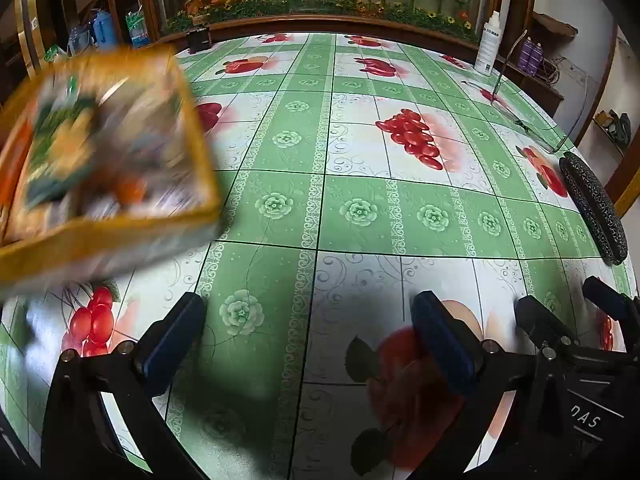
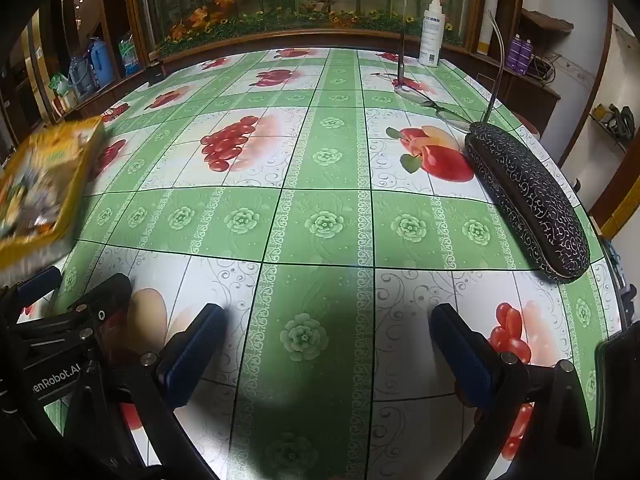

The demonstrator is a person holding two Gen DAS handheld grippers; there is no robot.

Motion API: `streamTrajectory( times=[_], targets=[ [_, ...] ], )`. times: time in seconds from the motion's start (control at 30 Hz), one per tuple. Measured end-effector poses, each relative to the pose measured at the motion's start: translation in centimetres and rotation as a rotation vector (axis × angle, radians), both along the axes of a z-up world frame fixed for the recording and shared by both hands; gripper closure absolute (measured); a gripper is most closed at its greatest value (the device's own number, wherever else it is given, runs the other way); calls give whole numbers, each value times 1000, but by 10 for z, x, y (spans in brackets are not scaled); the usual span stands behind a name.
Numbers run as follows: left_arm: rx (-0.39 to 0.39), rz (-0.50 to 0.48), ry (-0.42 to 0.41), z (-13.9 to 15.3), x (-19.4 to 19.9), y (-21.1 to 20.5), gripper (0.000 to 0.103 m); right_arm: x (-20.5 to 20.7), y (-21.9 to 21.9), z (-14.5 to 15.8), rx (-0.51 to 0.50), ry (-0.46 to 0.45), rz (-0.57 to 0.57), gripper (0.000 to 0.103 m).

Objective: Organize snacks

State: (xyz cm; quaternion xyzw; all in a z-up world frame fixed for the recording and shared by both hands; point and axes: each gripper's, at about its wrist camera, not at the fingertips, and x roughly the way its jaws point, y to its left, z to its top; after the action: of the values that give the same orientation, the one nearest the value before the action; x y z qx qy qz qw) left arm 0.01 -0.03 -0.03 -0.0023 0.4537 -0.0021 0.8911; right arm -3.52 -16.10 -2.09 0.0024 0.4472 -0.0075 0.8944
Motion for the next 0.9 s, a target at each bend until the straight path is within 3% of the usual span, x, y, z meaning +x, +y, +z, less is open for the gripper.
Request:
streamTrajectory(
  times=[0.9],
  targets=[
    [0, 0, 0, 1, 0, 0, 0, 0, 2, -2, -9, -4, 0, 0]
  ],
)
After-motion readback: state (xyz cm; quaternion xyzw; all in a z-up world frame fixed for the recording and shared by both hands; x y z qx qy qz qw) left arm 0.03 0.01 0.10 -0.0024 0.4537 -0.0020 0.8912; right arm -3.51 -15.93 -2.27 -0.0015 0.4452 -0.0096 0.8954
